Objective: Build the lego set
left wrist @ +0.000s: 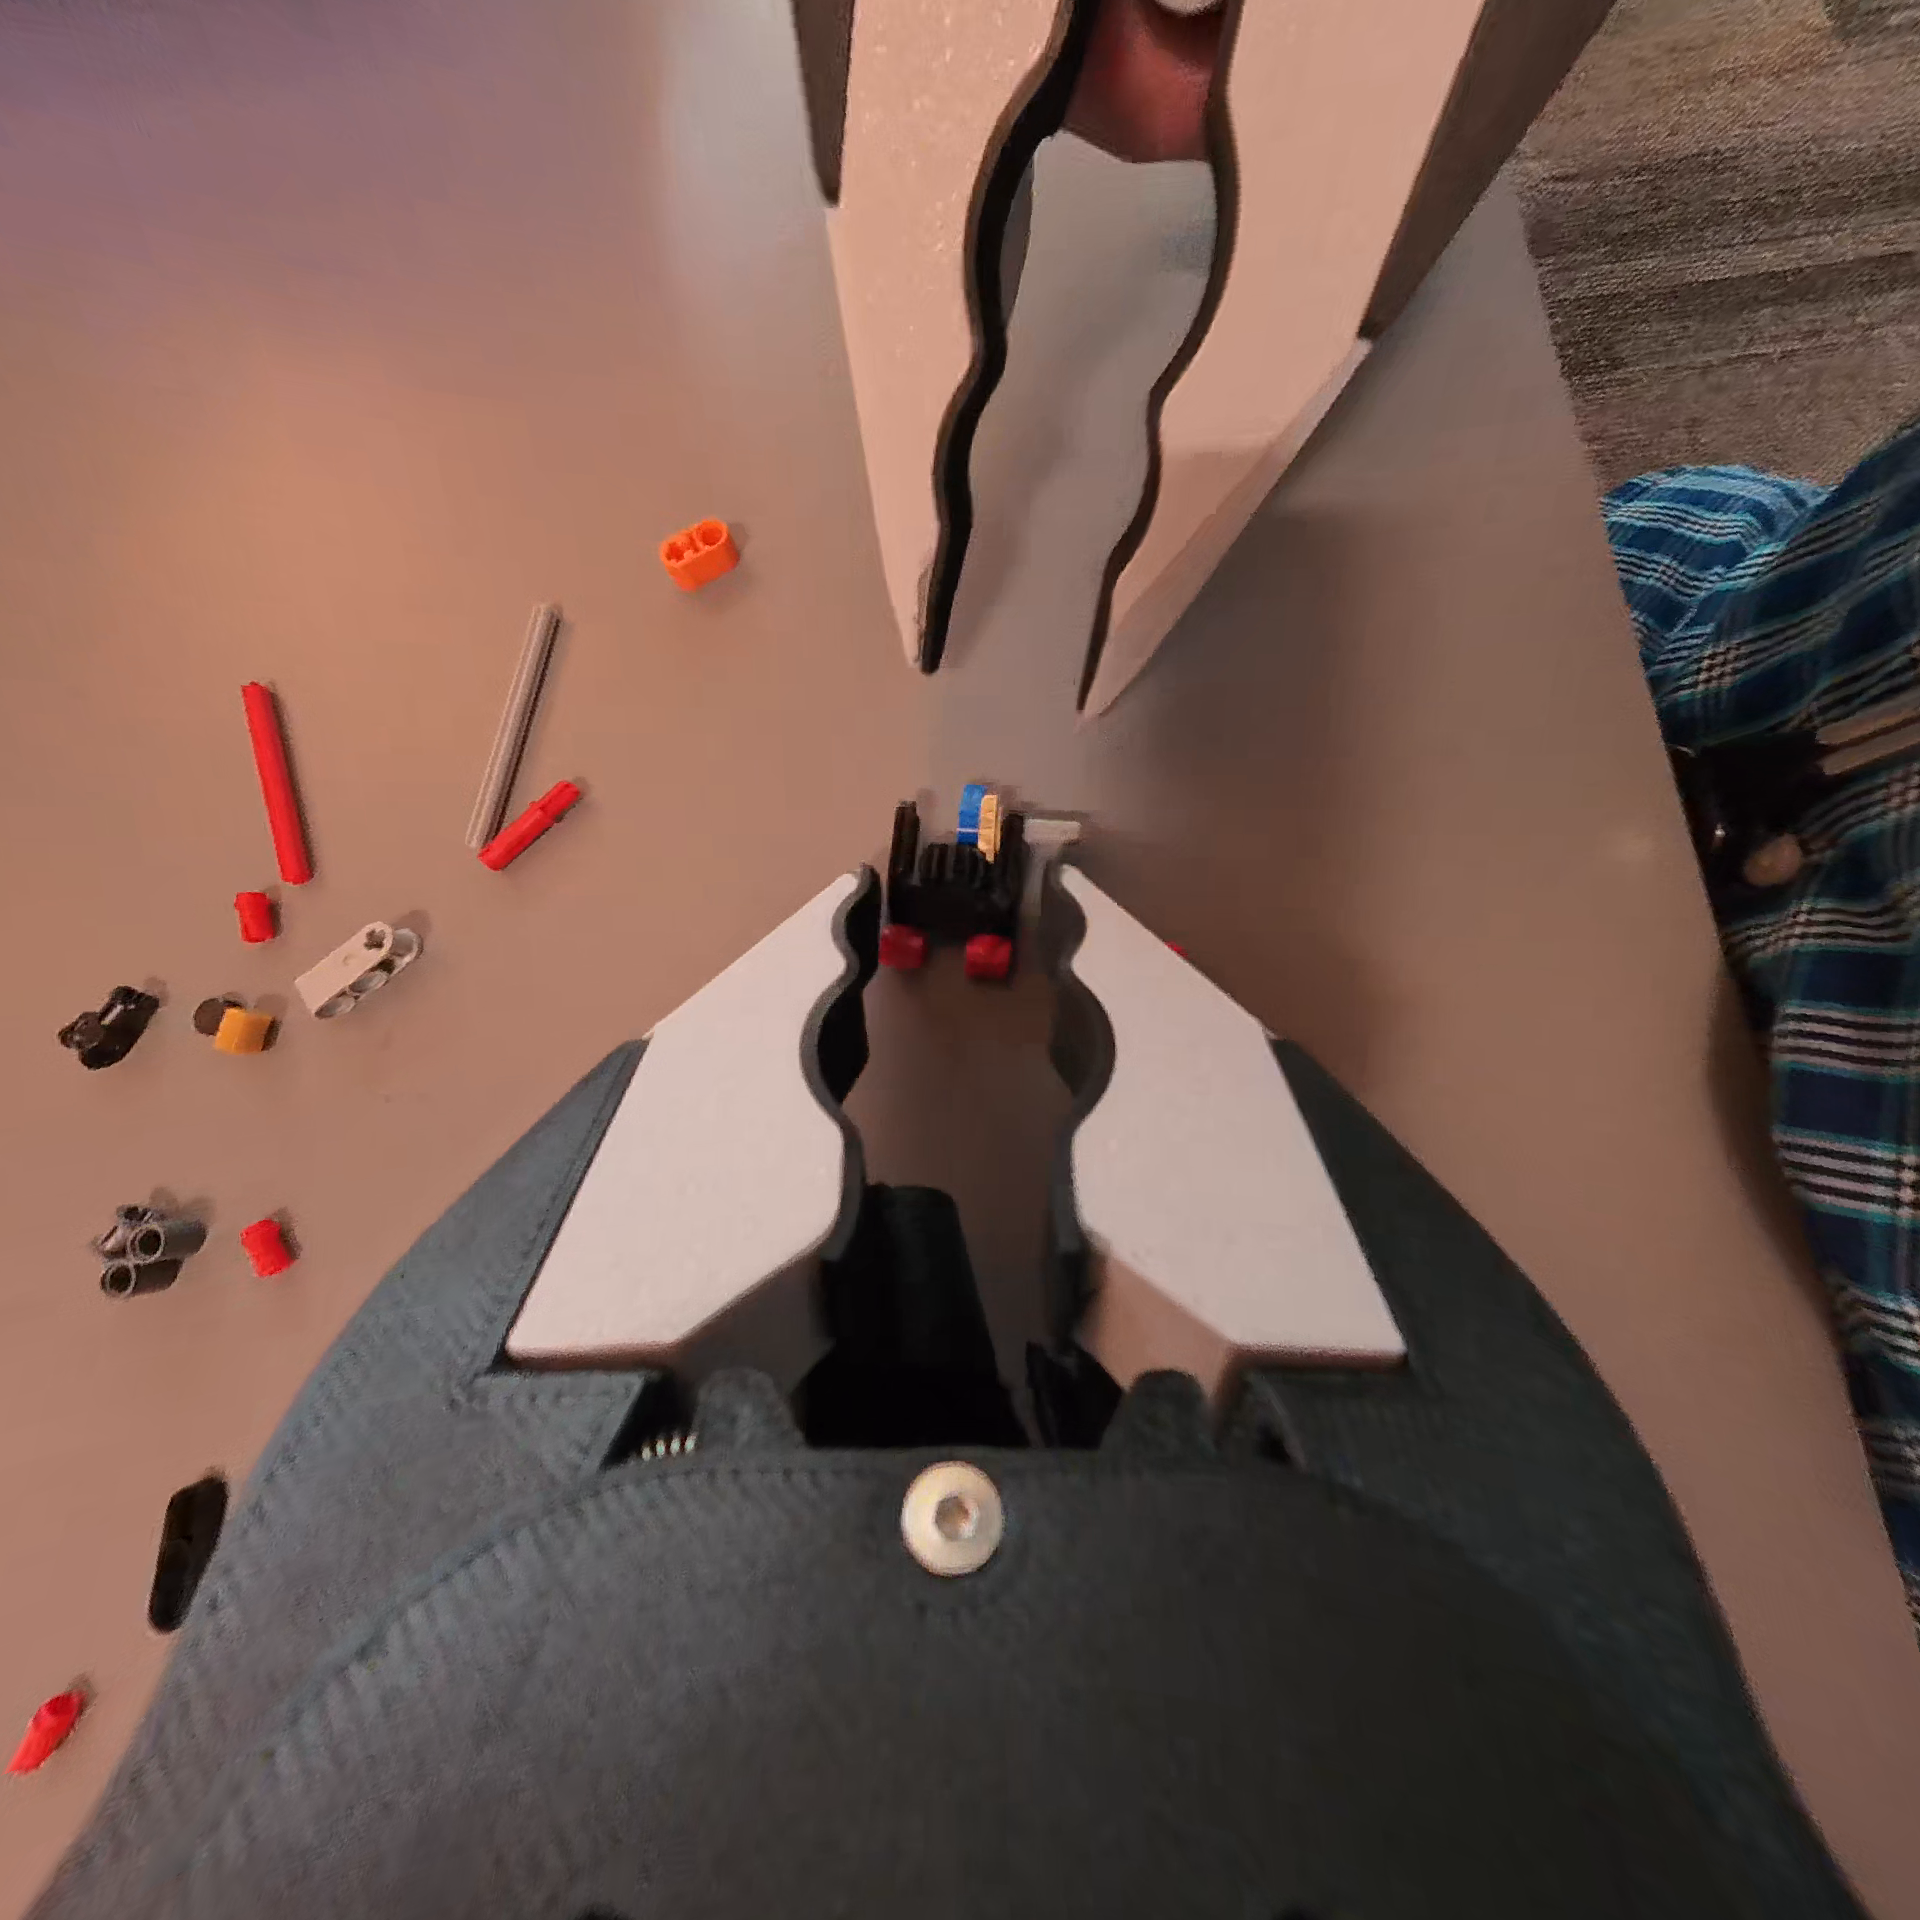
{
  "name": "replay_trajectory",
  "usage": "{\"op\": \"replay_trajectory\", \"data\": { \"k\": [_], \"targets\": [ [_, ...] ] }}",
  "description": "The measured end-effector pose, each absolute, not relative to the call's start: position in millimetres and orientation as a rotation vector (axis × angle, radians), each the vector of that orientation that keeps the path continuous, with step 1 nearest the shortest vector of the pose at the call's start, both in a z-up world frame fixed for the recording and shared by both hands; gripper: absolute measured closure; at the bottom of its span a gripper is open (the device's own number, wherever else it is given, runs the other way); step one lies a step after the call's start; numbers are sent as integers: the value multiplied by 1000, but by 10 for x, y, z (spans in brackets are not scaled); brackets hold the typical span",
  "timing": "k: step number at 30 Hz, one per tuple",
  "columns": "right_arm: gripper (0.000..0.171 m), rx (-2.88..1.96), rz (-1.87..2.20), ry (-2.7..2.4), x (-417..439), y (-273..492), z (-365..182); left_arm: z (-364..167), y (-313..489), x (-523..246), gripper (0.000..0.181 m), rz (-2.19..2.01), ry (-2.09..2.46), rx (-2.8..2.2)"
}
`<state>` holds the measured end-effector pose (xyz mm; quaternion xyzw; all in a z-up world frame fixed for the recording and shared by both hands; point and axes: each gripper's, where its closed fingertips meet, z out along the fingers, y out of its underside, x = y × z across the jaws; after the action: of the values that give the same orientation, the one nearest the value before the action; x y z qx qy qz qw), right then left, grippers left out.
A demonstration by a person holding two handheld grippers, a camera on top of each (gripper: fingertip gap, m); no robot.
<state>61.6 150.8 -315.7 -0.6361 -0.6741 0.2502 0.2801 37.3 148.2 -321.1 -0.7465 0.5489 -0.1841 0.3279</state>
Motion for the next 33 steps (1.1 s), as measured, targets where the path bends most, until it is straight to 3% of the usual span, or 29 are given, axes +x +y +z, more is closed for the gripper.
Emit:
{"op": "replay_trajectory", "data": {
  "k": [7,15,20,25,26,29,33],
  "targets": [
    [141,-1788,633,-1561,788,1816,-3034,-3239,1479,299,151,-429,1441,-1961],
    [147,-1872,414,-1482,822,2237,-3190,-3177,1498,266,152,-399,1393,-1964],
    [167,-1899,455,-1471,741,2303,-3258,-3203,1479,248,151,-376,1401,-1972],
    [167,-1918,559,-1488,708,2167,-3249,-3200,1450,287,145,-412,1429,-1955],
    [166,-1919,552,-1492,711,2149,-3256,-3191,1454,300,143,-407,1428,-1951],
    [140,-1903,505,-1493,743,2125,-3216,-3195,1444,326,137,-397,1438,-1946],
    [136,-1772,517,-1567,718,1938,-3042,-3221,1474,303,138,-357,1417,-1958]
  ]
}}
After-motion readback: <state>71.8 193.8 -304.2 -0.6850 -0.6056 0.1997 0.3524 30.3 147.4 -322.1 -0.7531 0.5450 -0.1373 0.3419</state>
